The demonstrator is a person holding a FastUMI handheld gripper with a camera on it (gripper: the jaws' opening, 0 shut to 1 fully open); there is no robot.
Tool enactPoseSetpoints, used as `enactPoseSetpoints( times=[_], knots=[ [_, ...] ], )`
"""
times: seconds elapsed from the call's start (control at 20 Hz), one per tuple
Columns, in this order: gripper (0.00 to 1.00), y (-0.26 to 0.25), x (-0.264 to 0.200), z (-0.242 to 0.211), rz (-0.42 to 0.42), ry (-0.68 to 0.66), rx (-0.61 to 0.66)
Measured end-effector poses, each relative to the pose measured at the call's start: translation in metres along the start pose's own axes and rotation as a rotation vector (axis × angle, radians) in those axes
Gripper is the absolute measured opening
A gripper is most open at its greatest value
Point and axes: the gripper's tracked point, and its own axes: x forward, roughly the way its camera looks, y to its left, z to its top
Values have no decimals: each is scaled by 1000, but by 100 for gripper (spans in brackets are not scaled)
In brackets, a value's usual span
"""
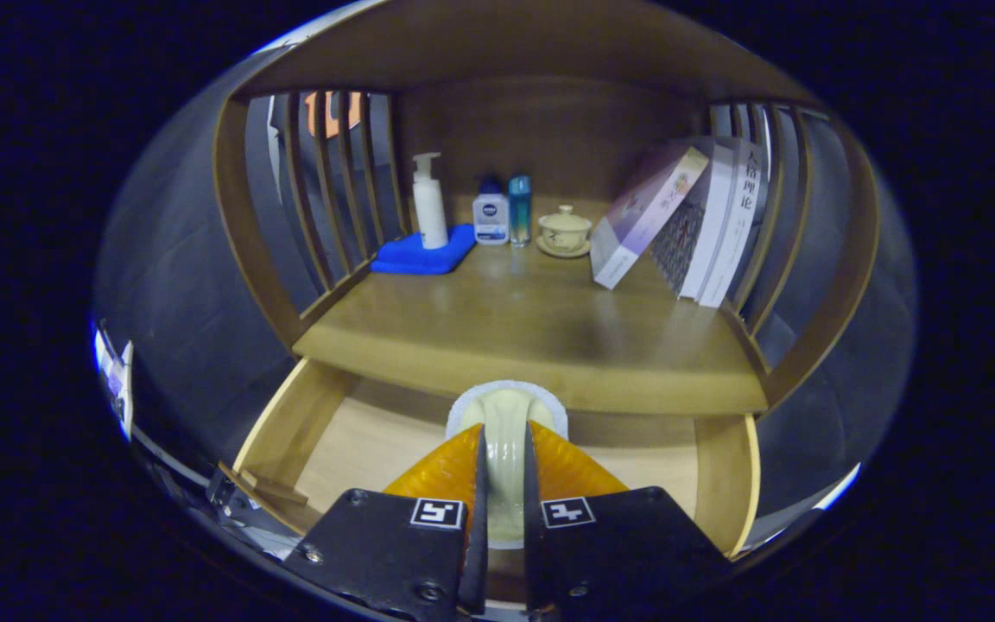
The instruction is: Pull open the drawer, take out the items inside it, and place them on the countertop above the cabinet.
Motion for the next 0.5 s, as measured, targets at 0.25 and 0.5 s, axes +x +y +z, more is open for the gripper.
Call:
enactPoseSetpoints(
  times=[0.25,0.5],
  knots=[
    [20,-13,22,33,-21,-6,33],
    [20,-27,53,58,-76,3,20]
  ],
)
